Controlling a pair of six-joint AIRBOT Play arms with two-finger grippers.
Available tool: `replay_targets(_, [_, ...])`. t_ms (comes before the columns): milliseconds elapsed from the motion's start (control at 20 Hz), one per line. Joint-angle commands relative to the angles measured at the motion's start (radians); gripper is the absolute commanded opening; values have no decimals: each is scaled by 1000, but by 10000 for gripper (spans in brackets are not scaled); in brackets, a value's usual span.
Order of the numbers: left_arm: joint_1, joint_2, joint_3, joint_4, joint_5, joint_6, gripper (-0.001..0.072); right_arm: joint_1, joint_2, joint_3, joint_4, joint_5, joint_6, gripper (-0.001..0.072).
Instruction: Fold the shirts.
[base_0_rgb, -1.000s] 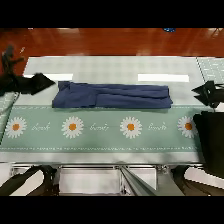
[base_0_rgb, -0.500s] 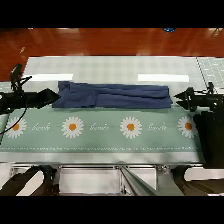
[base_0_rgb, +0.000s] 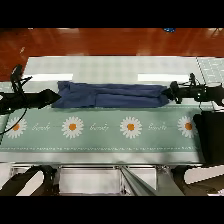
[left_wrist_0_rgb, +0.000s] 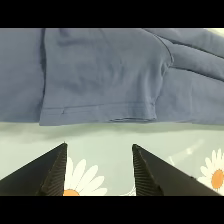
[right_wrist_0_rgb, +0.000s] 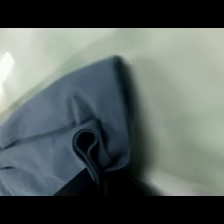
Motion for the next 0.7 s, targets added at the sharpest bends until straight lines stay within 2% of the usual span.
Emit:
replay_targets(0, [0, 1, -1, -2, 0, 0, 502, 29, 29, 33, 6, 66, -15, 22])
replay_targets(50, [0, 1, -1, -2, -1, 0, 485, 21, 65, 33, -11, 86, -14, 21])
replay_targets(100, [0, 1, -1, -2, -3, 1, 303, 13, 111, 32, -41, 107, -7, 22])
replay_targets(150, [-3, 1, -1, -2, -4, 2, 57, 8, 163, 32, -85, 126, 8, 21])
replay_targets(200, [-12, 0, 0, -9, -3, 17, 28, 3, 228, 32, -148, 145, 30, 21])
replay_targets(350, [-104, -21, 17, -87, 8, 83, 28, 3, 443, 16, -298, 194, 92, 21])
replay_targets(500, [-292, -136, 120, -90, 75, 82, 27, 3, 670, -28, -330, 236, 135, 21])
replay_targets(650, [-491, -358, 343, -88, 74, 58, 27, 6, 872, -66, -328, 278, 188, 21])
